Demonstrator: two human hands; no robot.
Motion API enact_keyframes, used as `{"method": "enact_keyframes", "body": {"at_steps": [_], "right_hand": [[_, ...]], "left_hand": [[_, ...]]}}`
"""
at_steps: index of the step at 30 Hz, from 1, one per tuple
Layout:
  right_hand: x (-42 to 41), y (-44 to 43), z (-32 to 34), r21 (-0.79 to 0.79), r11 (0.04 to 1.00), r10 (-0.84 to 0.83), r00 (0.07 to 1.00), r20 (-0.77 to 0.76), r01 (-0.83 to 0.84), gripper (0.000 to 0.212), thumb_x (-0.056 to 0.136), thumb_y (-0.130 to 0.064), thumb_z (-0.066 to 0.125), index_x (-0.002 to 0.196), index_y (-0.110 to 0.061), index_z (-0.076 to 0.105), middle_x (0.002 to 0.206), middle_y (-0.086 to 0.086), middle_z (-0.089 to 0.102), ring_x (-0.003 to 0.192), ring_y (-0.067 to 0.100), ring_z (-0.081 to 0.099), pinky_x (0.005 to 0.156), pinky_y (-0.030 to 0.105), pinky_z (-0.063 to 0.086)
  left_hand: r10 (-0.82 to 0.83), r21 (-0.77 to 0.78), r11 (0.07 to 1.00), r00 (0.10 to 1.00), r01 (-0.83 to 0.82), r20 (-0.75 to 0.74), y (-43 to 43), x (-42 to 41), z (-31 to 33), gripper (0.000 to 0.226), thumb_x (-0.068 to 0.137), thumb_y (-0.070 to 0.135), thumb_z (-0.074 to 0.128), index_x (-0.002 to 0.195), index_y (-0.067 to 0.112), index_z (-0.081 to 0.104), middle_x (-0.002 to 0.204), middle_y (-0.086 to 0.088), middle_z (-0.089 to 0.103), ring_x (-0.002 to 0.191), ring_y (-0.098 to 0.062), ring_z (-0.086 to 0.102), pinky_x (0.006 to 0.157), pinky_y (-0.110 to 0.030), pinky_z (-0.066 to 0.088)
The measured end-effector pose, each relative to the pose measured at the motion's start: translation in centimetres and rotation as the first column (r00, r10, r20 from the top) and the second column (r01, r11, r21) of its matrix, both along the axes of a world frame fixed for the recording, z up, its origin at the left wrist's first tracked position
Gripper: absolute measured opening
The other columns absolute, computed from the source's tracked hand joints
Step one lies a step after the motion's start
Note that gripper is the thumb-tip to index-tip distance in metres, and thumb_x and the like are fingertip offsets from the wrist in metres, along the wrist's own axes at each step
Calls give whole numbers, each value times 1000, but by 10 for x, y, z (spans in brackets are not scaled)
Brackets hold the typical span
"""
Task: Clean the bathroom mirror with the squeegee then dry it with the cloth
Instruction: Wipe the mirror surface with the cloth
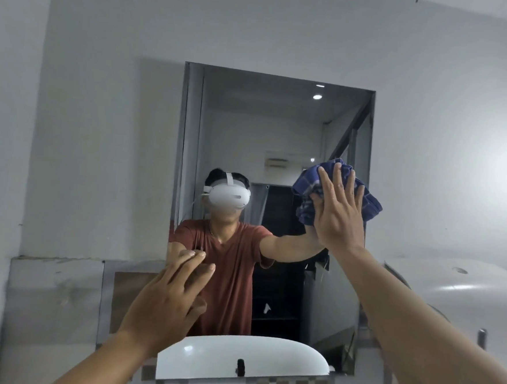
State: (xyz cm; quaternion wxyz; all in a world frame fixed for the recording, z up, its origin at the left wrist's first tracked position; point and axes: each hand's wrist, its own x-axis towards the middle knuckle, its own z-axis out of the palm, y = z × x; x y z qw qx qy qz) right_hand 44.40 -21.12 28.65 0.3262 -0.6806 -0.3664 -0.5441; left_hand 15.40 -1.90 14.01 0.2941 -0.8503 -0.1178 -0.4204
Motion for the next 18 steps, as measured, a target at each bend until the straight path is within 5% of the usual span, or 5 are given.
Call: {"method": "enact_keyframes", "body": {"at_steps": [6,11,18], "right_hand": [[-1,0,-7,46,999,-6,999,-44,8,53,107,-34,28,159,-25,23,168,8,15,155,36,5,124,56,7],[-4,-2,-7,53,999,-8,998,-55,11,54,106,-35,26,160,-25,23,168,9,15,155,37,5,124,57,8],[-4,-3,-15,80,997,8,996,-94,0,55,107,-40,24,160,-27,21,169,9,12,155,36,4,125,55,5]], "left_hand": [[-81,65,995,997,80,18,-10,-4,58,49,92,45,55,132,17,63,132,-9,59,123,-27,52,106,-42,48],[-11,96,995,1000,11,9,-16,-3,132,83,79,48,75,149,14,46,149,-16,41,139,-34,39,115,-49,40],[133,158,980,987,-118,-85,-19,-4,187,113,68,71,74,158,19,30,160,-19,30,146,-36,28,120,-48,30]]}}
